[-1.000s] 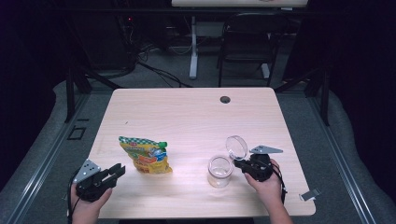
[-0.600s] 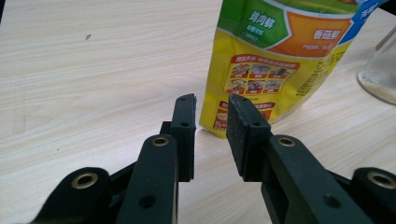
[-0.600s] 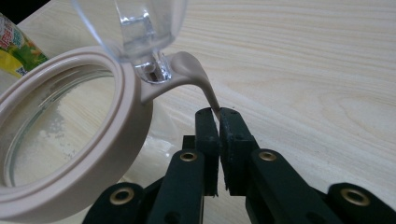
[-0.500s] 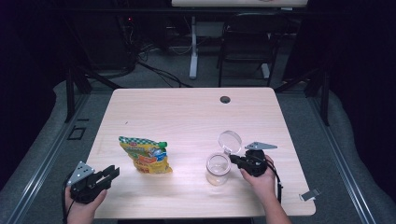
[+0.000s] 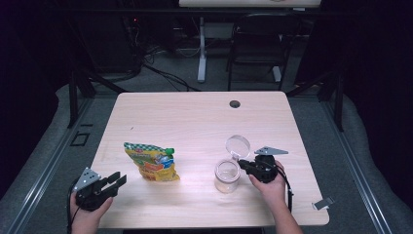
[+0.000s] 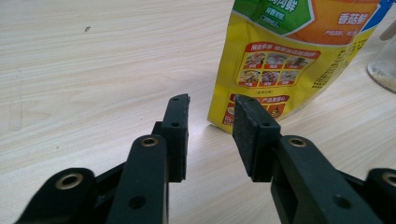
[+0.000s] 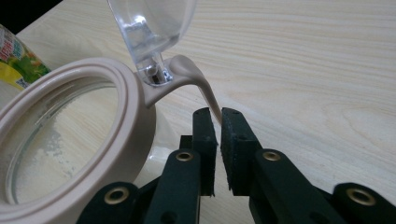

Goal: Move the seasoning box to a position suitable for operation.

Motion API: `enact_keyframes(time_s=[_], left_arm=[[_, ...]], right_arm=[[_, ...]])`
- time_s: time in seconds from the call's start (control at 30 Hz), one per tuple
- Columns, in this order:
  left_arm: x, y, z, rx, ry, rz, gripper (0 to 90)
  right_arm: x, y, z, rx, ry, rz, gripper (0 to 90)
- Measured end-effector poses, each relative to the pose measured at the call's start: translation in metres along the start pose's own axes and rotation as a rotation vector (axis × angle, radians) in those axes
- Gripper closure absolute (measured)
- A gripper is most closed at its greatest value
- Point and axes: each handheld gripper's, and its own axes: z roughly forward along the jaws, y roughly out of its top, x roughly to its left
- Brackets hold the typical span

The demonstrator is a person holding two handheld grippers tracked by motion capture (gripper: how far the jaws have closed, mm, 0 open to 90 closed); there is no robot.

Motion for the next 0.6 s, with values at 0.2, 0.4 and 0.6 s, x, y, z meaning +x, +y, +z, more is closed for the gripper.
enact_keyframes(time_s=[0.2,0.4,0.6], left_arm=[[0.005,0.002,0.009,0.019,-0.031,-0.008,62.2],[0.006,0.007,0.019,0.028,-0.051,0.017,56.0],[0.008,0.013,0.029,0.027,-0.062,0.055,49.9]], right_arm=[[0.002,-0.003,-0.010,0.001,-0.021,-0.022,79.4],[0.004,-0.009,-0.019,-0.005,-0.029,-0.027,75.9],[0.004,-0.015,-0.027,-0.009,-0.043,-0.037,72.4]])
